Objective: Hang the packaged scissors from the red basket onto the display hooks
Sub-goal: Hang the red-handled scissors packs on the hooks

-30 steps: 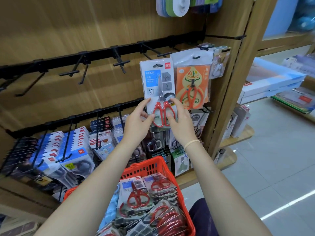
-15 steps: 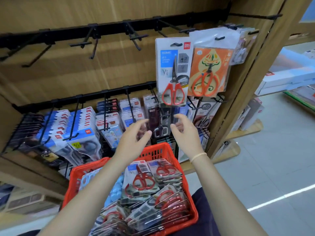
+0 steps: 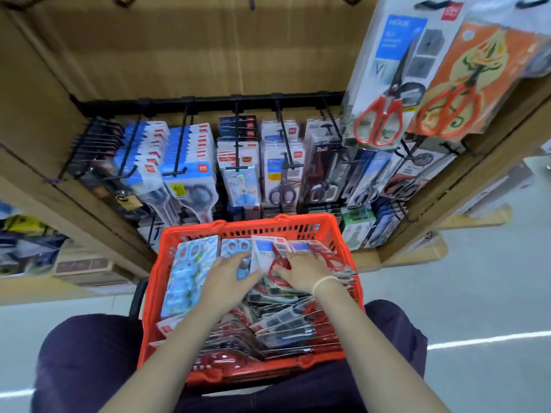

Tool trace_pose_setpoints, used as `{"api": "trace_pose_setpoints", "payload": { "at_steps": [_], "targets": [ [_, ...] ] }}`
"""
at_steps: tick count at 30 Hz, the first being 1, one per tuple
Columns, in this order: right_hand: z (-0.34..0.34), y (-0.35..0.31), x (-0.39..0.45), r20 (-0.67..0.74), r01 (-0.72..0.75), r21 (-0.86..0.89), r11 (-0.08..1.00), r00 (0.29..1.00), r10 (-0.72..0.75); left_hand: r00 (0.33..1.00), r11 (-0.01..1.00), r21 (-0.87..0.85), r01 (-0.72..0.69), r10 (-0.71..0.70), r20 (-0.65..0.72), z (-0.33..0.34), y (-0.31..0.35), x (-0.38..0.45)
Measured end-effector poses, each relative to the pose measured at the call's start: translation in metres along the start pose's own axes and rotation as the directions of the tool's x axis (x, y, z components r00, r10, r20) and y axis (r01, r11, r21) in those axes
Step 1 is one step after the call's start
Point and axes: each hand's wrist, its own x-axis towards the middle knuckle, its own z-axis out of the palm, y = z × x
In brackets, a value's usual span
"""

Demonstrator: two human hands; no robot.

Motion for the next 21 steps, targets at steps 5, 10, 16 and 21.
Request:
{"api": "trace_pose_setpoints", "payload": {
  "at_steps": [5,10,16,21],
  "targets": [
    [0.002,0.007,0.001,0.012,0.029,-0.006,1.000,1.000,-0.029,0.994,0.998,-0.045,0.051,-0.046,0.095,-0.002,0.006,0.004],
    [0.004,0.010,-0.003,-0.018,0.048,-0.005,0.999,0.999,-0.048,0.991,0.987,-0.131,0.092,-0.079,0.104,0.004,0.011,-0.004],
    [0.007,0.008,-0.007,-0.017,0.042,-0.055,0.998,0.999,-0.043,0.989,0.975,-0.200,0.095,-0.070,0.128,0.004,0.016,-0.010],
    [0.010,0.011,-0.008,-0.057,0.068,-0.072,0.995,0.996,-0.072,0.979,0.960,-0.247,0.130,-0.084,0.186,-0.005,0.015,-0.001]
  ]
}}
